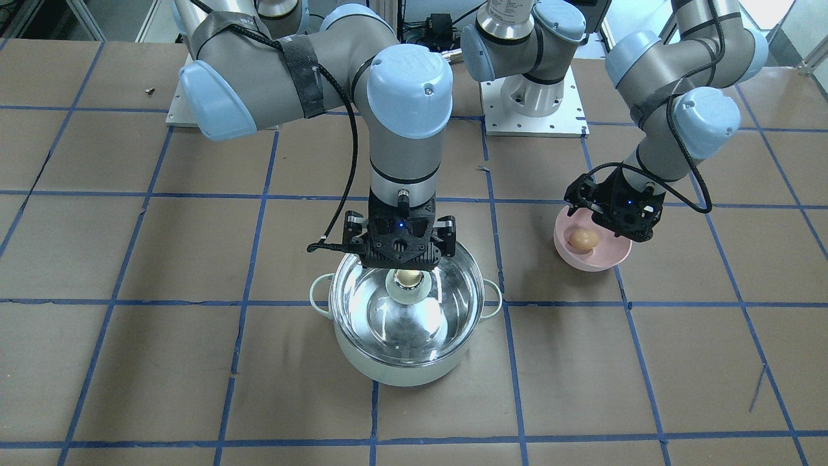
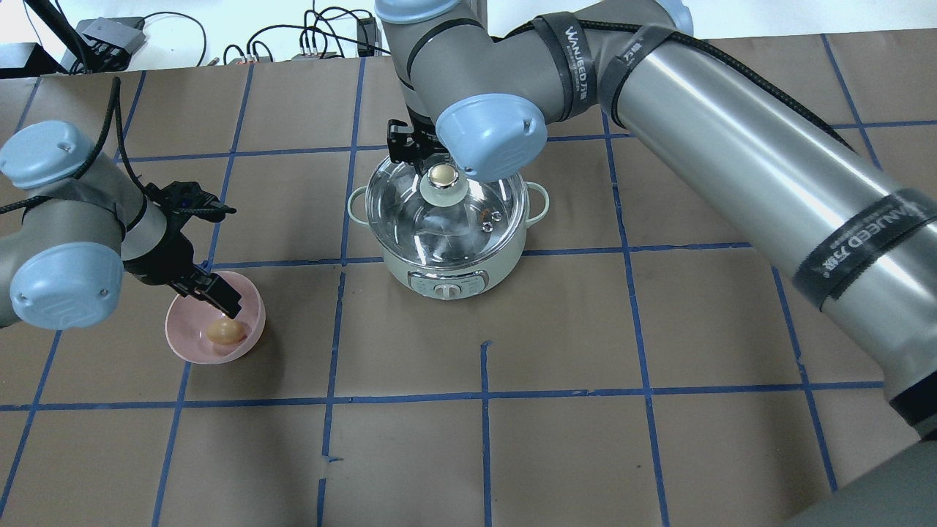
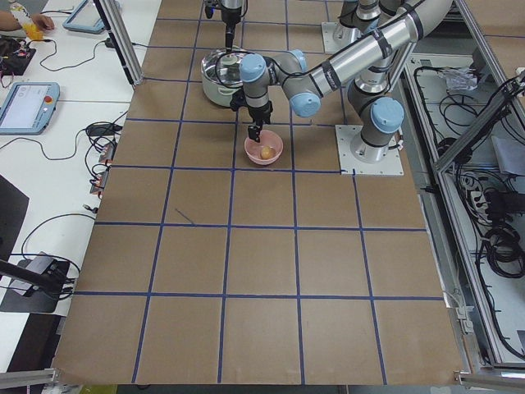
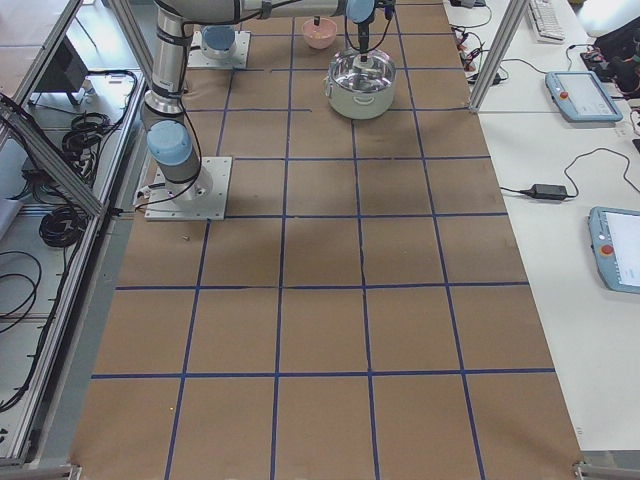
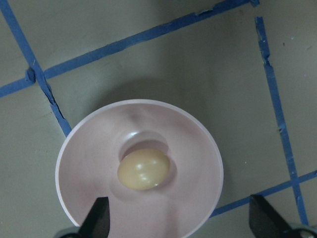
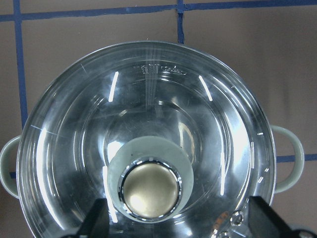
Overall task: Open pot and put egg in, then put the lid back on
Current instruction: 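Lower the left gripper into the bowl while the right gripper grasps the lid knob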
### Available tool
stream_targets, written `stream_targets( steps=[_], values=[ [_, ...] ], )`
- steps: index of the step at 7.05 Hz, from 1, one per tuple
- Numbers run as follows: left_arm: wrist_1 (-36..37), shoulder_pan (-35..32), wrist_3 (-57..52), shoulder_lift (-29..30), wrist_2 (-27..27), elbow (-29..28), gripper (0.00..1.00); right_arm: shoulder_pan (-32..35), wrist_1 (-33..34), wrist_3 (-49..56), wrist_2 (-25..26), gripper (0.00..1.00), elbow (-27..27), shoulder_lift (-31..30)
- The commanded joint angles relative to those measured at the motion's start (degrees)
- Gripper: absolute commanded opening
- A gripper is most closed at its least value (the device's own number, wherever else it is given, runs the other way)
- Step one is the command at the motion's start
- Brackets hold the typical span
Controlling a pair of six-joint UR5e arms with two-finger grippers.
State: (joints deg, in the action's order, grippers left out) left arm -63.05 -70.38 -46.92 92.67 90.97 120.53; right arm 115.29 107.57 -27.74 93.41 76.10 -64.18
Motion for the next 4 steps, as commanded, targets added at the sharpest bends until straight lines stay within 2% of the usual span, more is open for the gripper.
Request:
stream_targets(
  steps=[1,3,4],
  values=[
    [6.18,3.12,-7.98,0.06,0.18,5.58,1.00,0.11,3.76,-0.21,-0.15,1.00,-0.07,1.85],
    [9.85,4.64,-10.64,0.75,-0.26,7.69,0.98,0.11,4.84,1.62,0.02,1.00,0.10,2.21],
    [11.35,4.64,-10.73,0.85,0.00,7.88,0.99,0.11,4.84,2.33,-0.07,0.96,0.10,2.39]
  ],
)
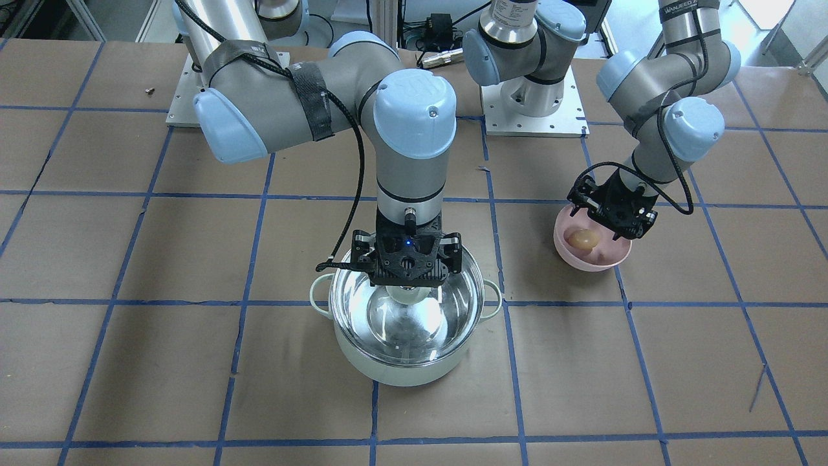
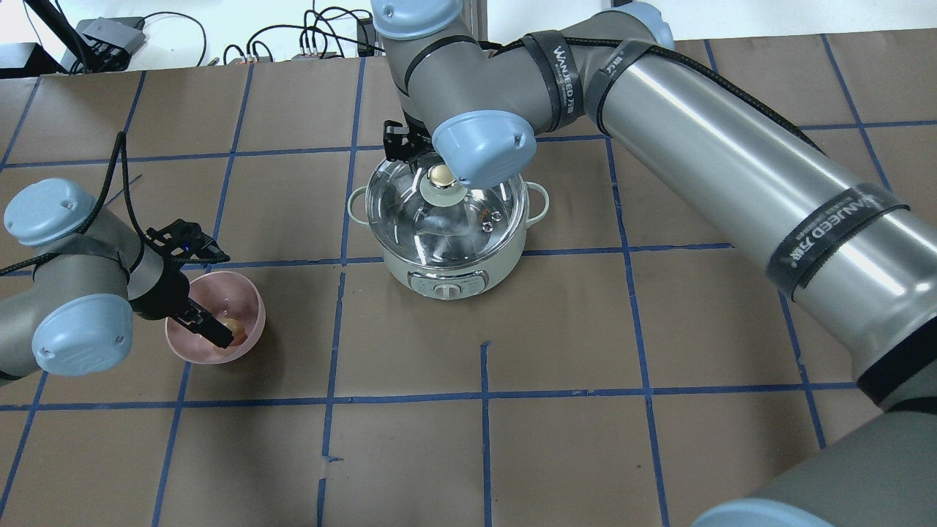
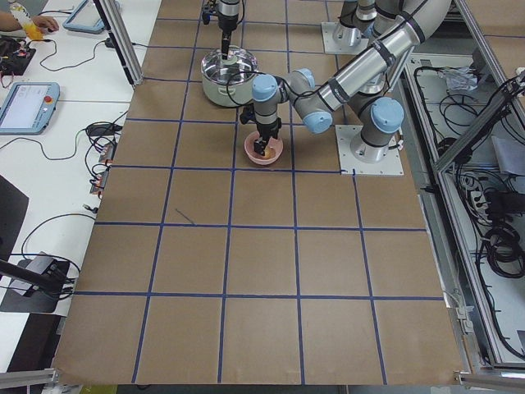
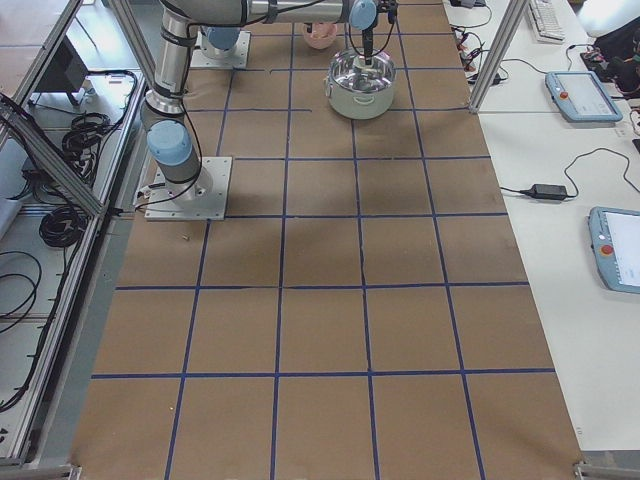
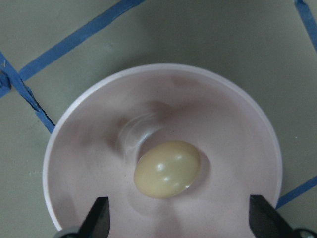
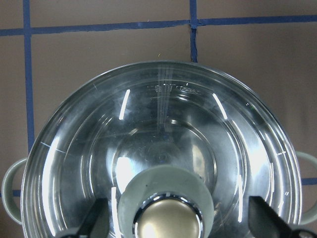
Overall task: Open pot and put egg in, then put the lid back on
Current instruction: 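Lower the left gripper into the bowl while the right gripper grasps the lid knob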
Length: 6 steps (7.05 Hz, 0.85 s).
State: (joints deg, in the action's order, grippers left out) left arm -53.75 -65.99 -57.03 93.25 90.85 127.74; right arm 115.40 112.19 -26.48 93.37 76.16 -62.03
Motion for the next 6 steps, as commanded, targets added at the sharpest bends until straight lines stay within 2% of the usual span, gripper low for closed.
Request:
stream_targets(
  steps=[1,4,6],
  values=[
    [2.24,-0.01,-0.63,0.44,0.12,0.67,0.98,0.00,0.22,2.47,-0.03,0.83,-0.05,0.33],
    [4.07,-0.19,-0.36,1.76,-0.76,0.67,0.98,0.00,0.31,5.20,-0.03,0.62,0.04,0.33],
    [5.94,-0.28,-0.27,2.29,-1.38,0.67,0.98,0.09,0.22,5.12,-0.47,0.61,0.13,0.50]
  ],
)
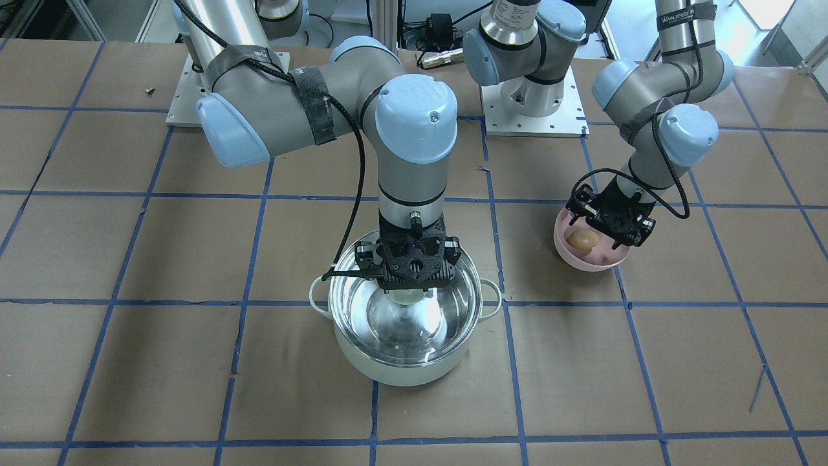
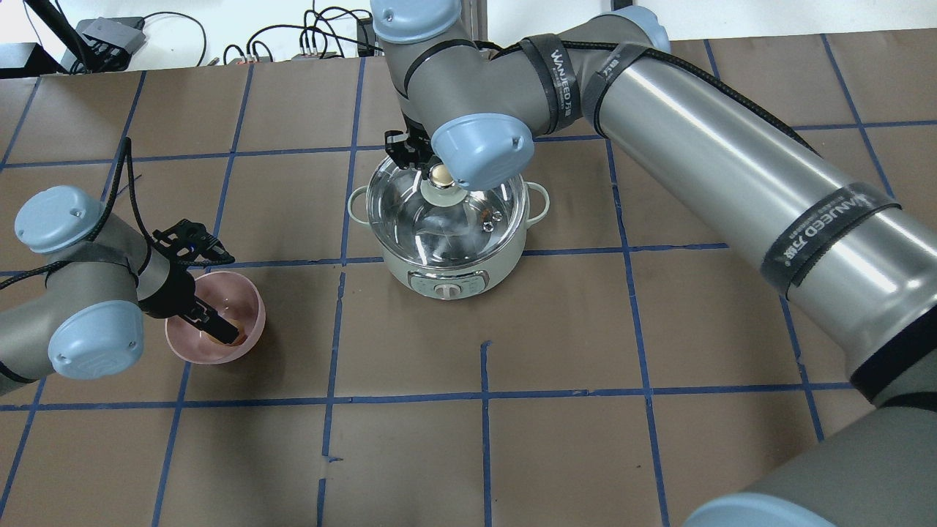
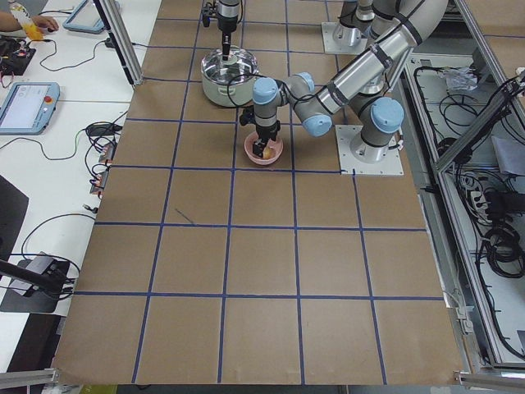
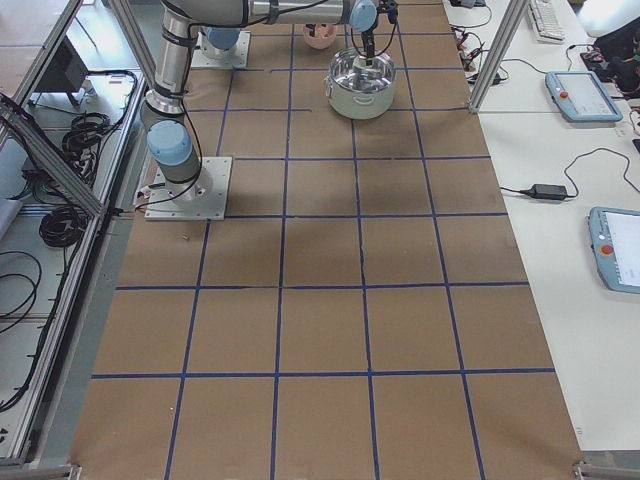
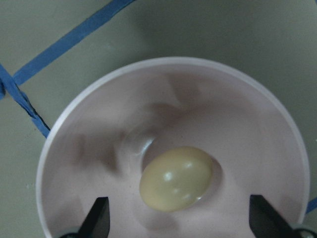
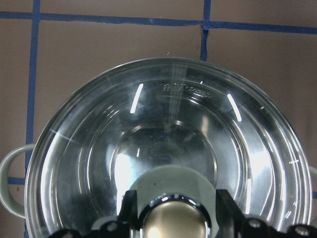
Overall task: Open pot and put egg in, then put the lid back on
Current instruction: 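Lower the left gripper into the bowl while the right gripper grasps the lid knob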
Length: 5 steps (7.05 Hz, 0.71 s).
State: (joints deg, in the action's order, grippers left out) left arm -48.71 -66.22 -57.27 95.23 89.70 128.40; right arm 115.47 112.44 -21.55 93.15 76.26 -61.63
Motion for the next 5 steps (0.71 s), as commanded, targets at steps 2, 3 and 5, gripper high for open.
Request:
stream_targets(
  steps=[2,3,5],
  values=[
    [0.89,-2.14,-2.92,0.83,1.26,0.01,0.99,0.28,0.06,0.02,-1.04,0.61,0.03,0.20],
    [0.89,-2.76,-4.59,0.57,2.66,0.09,0.99,0.37,0.06,0.11,-1.13,0.61,0.12,0.29],
    [0.98,-2.60,-12.33,0.83,1.89,-0.79,0.99,0.37,0.15,0.28,-1.22,0.61,0.12,0.29]
  ],
)
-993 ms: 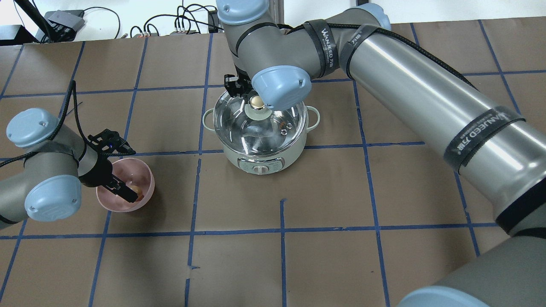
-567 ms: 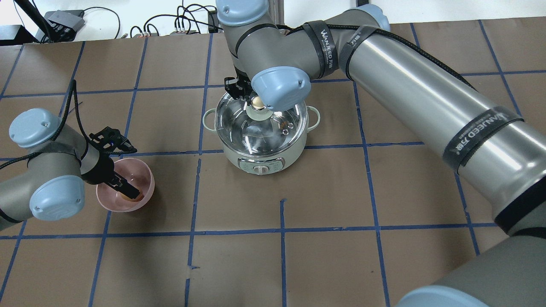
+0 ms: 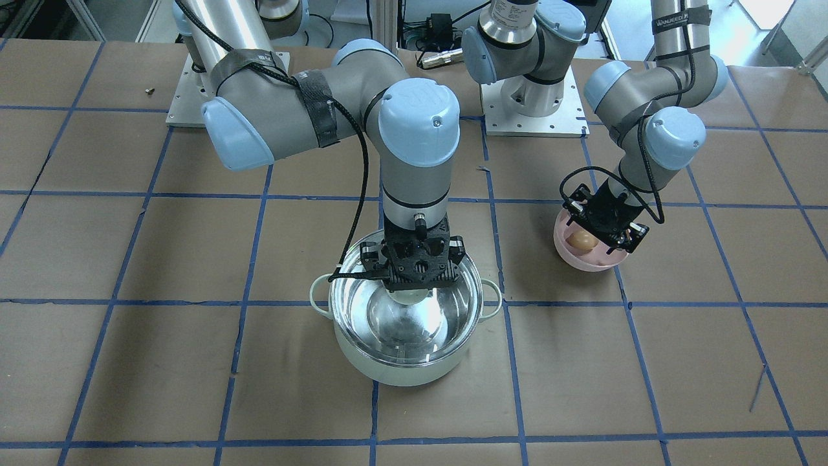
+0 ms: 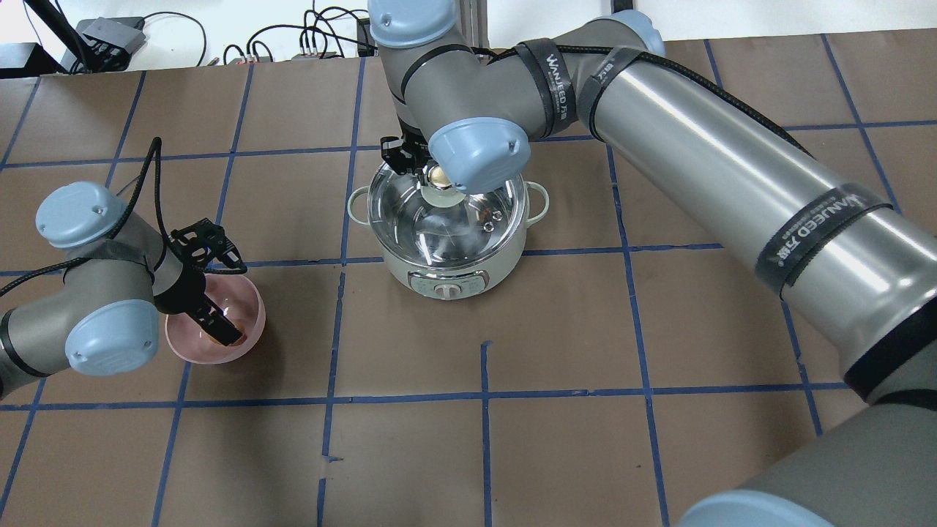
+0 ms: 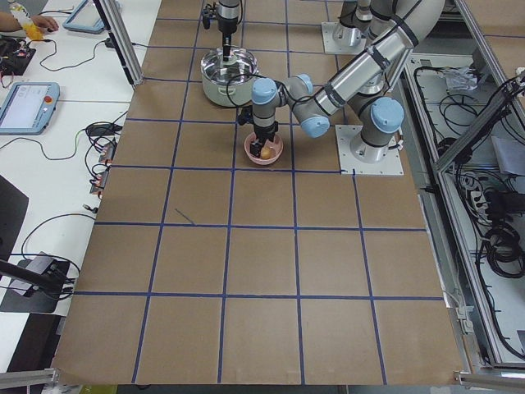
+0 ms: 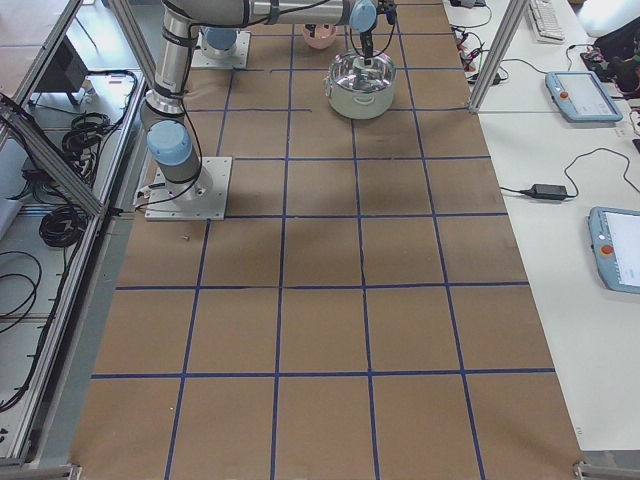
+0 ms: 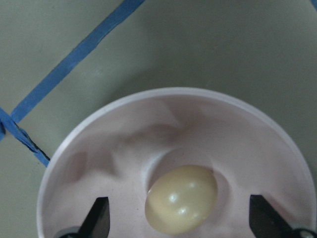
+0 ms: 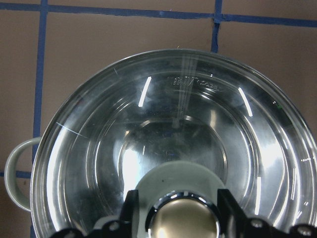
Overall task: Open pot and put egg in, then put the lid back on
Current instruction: 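Lower the left gripper into the bowl while the right gripper grasps the lid knob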
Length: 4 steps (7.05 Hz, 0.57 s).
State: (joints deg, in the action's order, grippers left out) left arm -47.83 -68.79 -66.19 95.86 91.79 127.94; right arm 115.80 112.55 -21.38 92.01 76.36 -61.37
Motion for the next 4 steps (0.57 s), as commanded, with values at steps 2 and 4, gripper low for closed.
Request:
stream_targets(
  steps=[2,4],
  values=[
    [0.11,0.93,-7.97,0.99,-0.04,-0.58,0.99,-0.05,-0.05,1.15,0.01,0.38,0.63,-0.24],
    [0.11,0.94,-7.91,1.17,-0.21,-0.41,0.99,-0.14,-0.23,1.34,0.10,0.09,0.11,-1.20]
  ],
)
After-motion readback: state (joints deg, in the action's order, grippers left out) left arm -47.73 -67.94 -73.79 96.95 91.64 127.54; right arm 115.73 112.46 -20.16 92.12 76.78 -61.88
